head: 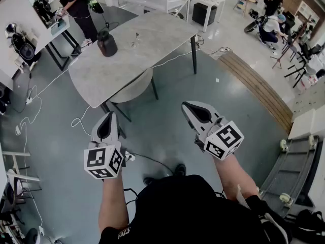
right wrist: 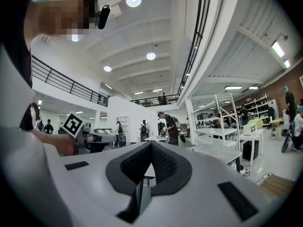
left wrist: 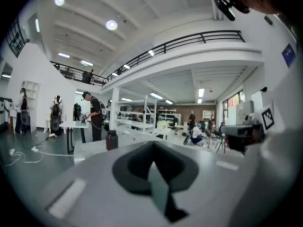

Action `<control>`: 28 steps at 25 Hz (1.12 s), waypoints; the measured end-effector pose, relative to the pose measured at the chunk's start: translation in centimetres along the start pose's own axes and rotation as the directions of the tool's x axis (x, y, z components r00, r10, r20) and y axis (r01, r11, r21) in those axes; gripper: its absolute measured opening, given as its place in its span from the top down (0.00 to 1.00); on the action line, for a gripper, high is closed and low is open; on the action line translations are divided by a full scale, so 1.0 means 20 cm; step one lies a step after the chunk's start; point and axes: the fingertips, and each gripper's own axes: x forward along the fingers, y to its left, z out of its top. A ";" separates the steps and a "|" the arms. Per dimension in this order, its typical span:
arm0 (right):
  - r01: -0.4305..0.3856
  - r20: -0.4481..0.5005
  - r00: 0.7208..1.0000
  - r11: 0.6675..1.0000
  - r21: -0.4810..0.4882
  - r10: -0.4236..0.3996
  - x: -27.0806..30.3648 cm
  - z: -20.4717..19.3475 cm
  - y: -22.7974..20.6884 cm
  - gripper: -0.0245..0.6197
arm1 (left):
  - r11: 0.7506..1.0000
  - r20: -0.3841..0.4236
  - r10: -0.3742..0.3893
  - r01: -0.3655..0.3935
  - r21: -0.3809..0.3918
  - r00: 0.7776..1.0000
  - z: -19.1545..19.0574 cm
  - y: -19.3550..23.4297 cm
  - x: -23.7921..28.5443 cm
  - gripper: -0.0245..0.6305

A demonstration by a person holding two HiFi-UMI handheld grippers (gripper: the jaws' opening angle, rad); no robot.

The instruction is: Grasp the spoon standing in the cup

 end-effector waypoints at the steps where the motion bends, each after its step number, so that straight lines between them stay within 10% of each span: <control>1: -0.006 0.004 1.000 1.000 -0.020 0.006 -0.01 0.02 -0.02 0.98 | 1.000 0.001 -0.008 0.008 0.018 1.000 0.01 -0.03 0.02 0.95; 14: -0.011 -0.004 1.000 0.999 0.035 0.011 -0.25 0.06 -0.21 0.97 | 0.992 0.032 -0.061 0.057 0.109 0.998 0.15 -0.33 0.10 0.95; 28: 0.034 -0.158 0.987 0.990 0.137 -0.012 -0.38 -0.27 -0.30 0.97 | 0.993 -0.049 0.081 -0.085 -0.084 0.995 -0.23 -0.15 0.20 0.95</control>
